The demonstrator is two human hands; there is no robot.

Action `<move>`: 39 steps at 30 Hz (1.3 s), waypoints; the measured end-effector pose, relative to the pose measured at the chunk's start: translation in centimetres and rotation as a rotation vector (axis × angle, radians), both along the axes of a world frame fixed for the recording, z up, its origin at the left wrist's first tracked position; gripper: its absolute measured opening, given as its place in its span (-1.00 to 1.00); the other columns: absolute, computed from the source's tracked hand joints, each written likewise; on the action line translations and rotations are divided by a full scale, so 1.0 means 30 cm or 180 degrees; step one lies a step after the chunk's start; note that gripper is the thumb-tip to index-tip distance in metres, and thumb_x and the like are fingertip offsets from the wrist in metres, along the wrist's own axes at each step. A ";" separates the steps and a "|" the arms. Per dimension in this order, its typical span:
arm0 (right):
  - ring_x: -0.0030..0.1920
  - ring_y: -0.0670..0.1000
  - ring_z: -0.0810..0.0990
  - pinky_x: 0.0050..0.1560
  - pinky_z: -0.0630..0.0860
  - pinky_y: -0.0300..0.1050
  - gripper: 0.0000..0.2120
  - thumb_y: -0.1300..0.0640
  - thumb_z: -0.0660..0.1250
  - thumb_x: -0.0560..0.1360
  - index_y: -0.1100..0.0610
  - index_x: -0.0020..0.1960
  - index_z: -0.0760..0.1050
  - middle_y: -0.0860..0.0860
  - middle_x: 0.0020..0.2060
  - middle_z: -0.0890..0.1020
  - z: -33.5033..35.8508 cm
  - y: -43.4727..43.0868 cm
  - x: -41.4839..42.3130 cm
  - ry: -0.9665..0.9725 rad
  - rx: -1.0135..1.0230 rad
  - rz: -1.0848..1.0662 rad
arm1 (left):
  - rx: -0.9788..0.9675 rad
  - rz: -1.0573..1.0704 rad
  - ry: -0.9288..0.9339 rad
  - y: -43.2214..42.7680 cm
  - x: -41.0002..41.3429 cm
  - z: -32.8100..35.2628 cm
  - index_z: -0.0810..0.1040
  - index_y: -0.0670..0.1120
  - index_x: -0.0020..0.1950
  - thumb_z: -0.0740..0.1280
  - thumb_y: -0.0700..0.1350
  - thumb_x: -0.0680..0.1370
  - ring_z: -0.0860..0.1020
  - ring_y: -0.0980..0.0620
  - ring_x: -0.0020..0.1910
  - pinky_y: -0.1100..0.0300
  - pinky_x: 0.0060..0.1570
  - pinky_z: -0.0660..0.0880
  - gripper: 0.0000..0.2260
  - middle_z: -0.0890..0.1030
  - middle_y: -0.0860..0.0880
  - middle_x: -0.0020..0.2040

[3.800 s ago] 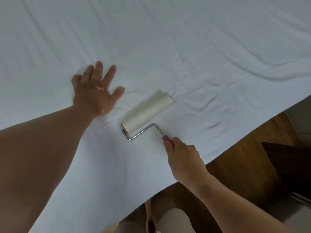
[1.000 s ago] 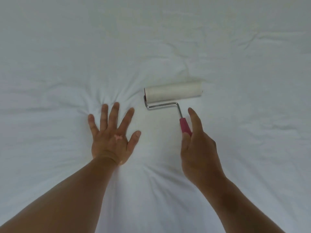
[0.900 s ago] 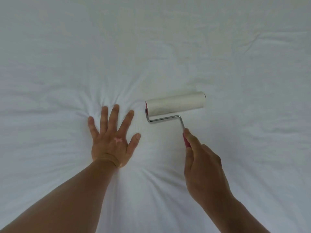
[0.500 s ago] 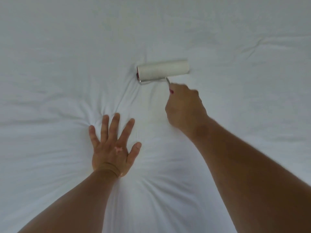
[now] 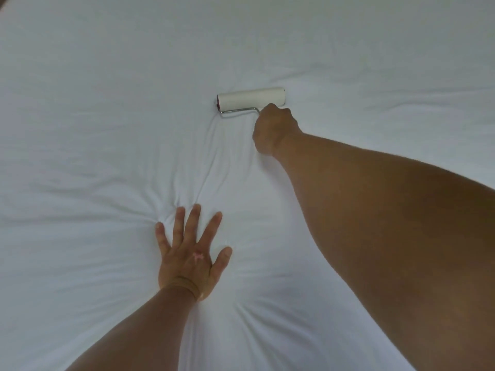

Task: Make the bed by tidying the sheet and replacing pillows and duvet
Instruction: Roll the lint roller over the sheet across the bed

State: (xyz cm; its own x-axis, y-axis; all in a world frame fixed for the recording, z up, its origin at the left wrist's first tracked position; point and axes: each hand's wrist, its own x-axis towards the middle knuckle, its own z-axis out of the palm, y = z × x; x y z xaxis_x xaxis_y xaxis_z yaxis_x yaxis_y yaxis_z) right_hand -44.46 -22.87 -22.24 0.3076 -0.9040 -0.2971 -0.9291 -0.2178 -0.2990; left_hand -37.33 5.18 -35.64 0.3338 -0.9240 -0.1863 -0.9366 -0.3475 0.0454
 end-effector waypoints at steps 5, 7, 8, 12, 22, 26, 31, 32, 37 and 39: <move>0.12 0.15 0.54 -0.09 0.35 -0.10 -0.78 0.16 0.23 0.54 0.12 0.19 0.40 0.06 -0.03 0.42 -0.010 0.087 -0.081 0.0109 0.0036 0.0140 | 0.0163 0.0053 0.0045 -0.003 0.000 0.027 -0.19 0.27 0.60 -0.30 0.43 0.55 -0.19 -0.15 0.63 -0.38 0.49 -0.19 -0.37 -0.09 -0.02 0.67; 0.11 0.20 0.56 -0.14 0.36 -0.10 -0.80 0.15 0.18 0.56 0.09 0.17 0.41 0.04 -0.04 0.41 -0.027 0.205 -0.183 0.0154 -0.0002 0.0220 | 0.0216 0.0045 0.0155 -0.008 -0.003 0.046 -0.34 0.29 0.55 -0.37 0.44 0.50 -0.32 -0.13 0.60 -0.36 0.47 -0.28 -0.37 -0.23 0.01 0.66; 0.11 0.21 0.55 -0.14 0.41 -0.08 -0.77 0.16 0.15 0.58 0.08 0.22 0.42 0.04 -0.04 0.44 -0.031 0.284 -0.239 0.0129 -0.0005 0.0224 | 0.0290 0.0030 0.0228 -0.009 0.000 0.060 -0.39 0.30 0.53 -0.37 0.45 0.49 -0.37 -0.12 0.59 -0.35 0.47 -0.32 -0.36 -0.29 0.02 0.64; 0.12 0.16 0.58 0.04 0.58 0.02 -0.57 0.06 0.07 0.66 -0.14 0.52 0.27 -0.01 0.14 0.60 0.016 0.642 -0.447 0.0055 0.0217 -0.0031 | 0.0479 -0.0265 0.0403 -0.004 0.050 0.152 -0.35 0.32 0.56 -0.26 0.50 0.49 -0.37 -0.06 0.59 -0.31 0.49 -0.30 -0.32 -0.35 0.07 0.62; -0.10 0.22 0.54 -0.16 0.48 -0.07 -0.76 0.11 0.14 0.61 -0.07 0.23 0.44 -0.01 -0.20 0.52 0.115 0.555 -0.130 -0.0490 -0.0285 -0.0135 | 0.1497 0.0558 0.0707 0.045 0.361 0.278 -0.57 0.41 0.39 0.22 0.71 0.06 -0.56 -0.16 0.48 -0.64 0.28 -0.18 0.22 -0.65 0.09 0.44; -0.01 0.17 0.55 -0.33 0.27 -0.18 -0.73 0.21 0.20 0.53 0.07 0.22 0.40 -0.10 -0.20 0.37 0.007 0.426 0.110 -0.0213 -0.0033 0.0193 | 0.1624 0.0585 0.0717 0.016 0.363 0.246 -0.61 0.39 0.37 0.25 0.69 0.07 -0.58 -0.18 0.47 -0.66 0.26 -0.17 0.25 -0.67 0.08 0.43; -0.09 0.13 0.47 -0.20 0.35 -0.11 -0.61 0.18 0.11 0.61 0.04 0.43 0.31 0.00 -0.10 0.46 -0.024 0.625 -0.002 0.0034 0.0039 0.0245 | 0.1708 0.0482 0.0770 0.014 0.382 0.229 -0.62 0.37 0.36 0.22 0.70 0.08 -0.61 -0.18 0.44 -0.68 0.23 -0.19 0.23 -0.70 0.07 0.40; -0.09 0.11 0.47 -0.17 0.37 -0.10 -0.59 0.13 0.07 0.64 -0.03 0.48 0.27 0.00 -0.04 0.53 -0.018 0.695 -0.055 0.0095 0.0098 0.0154 | 0.1702 0.0472 0.0793 0.015 0.382 0.225 -0.62 0.37 0.36 0.22 0.70 0.08 -0.61 -0.18 0.44 -0.68 0.22 -0.19 0.23 -0.70 0.07 0.39; 0.10 0.15 0.57 0.01 0.51 -0.01 -0.55 0.02 0.01 0.68 -0.22 0.55 0.16 -0.01 0.11 0.59 0.003 0.849 -0.132 0.0226 0.0291 -0.0098 | 0.1563 0.0377 0.0783 0.029 0.388 0.211 -0.60 0.35 0.39 0.10 0.74 0.06 -0.62 -0.20 0.43 -0.68 0.21 -0.22 0.21 -0.70 0.05 0.40; 0.09 0.20 0.58 0.02 0.54 0.01 -0.52 0.07 -0.09 0.65 -0.07 0.54 0.25 0.05 0.13 0.57 -0.027 0.763 -0.064 0.0325 -0.0212 0.0204 | 0.1450 0.0358 0.0742 0.037 0.387 0.200 -0.59 0.34 0.41 0.04 0.76 0.05 -0.61 -0.20 0.44 -0.68 0.20 -0.24 0.19 -0.67 0.04 0.43</move>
